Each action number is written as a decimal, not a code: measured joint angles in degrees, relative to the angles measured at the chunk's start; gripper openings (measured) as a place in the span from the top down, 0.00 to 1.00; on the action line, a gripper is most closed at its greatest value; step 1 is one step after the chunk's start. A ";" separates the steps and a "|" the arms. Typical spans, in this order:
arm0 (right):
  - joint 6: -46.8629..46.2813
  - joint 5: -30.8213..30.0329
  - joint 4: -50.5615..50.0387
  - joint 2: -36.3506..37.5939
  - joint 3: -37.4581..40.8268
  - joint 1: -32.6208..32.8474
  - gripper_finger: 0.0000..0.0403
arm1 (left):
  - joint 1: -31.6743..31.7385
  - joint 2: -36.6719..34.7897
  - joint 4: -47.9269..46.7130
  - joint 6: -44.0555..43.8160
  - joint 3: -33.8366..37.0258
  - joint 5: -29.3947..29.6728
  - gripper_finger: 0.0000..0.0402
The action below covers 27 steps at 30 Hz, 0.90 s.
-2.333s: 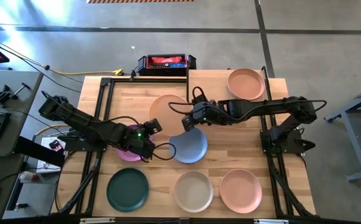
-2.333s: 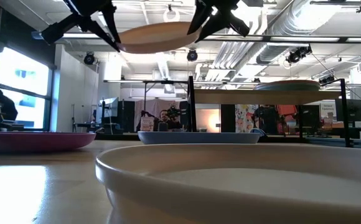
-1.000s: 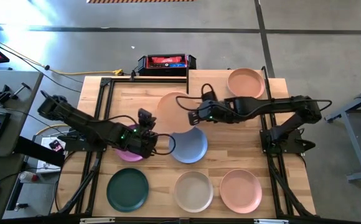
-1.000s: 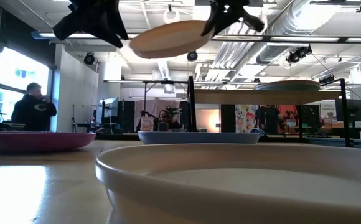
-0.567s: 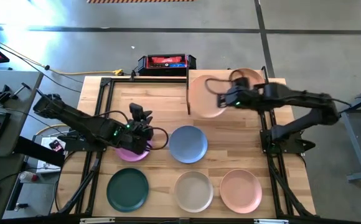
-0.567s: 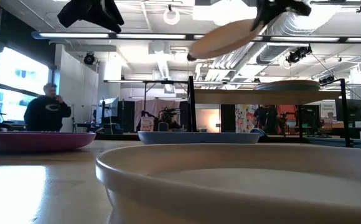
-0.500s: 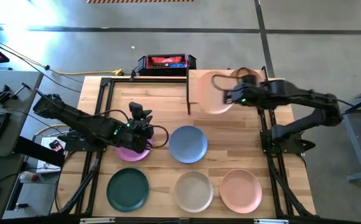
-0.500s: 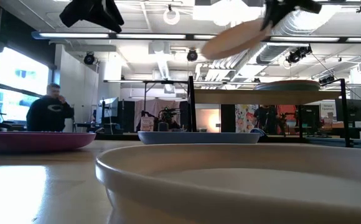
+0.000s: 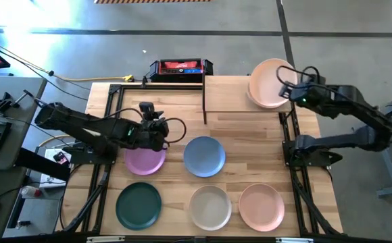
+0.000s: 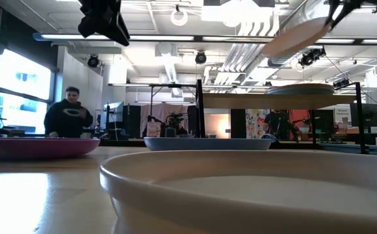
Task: Place and stack plates onto a shelf
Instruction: Stack the light orange plate on top of the dark orange stacked plates on the shelf
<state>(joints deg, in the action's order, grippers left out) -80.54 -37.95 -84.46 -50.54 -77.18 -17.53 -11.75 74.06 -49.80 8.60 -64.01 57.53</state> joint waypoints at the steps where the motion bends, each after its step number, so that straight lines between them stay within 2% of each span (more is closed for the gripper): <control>1: -0.87 0.03 1.06 1.83 2.55 -0.56 0.99 | 0.65 0.00 0.00 -0.02 0.00 -0.65 0.70; 9: -4.51 0.52 19.25 15.23 21.29 -4.10 0.99 | 4.73 0.00 0.00 0.04 0.00 -3.73 0.70; 17: -15.57 0.63 29.31 18.87 35.26 -7.36 0.99 | 8.06 0.00 0.04 0.34 0.02 -6.46 0.70; 21: -20.65 0.72 33.79 18.73 39.72 -8.15 0.99 | 9.27 0.00 0.05 1.11 0.04 -6.50 0.70; 27: -21.28 0.60 36.85 18.75 40.56 -9.82 0.99 | 10.32 0.00 0.00 1.09 0.04 -8.09 0.70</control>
<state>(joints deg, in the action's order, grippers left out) -101.82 -37.35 -47.61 -31.79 -36.62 -27.34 -1.43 74.06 -49.80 9.69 -63.96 49.45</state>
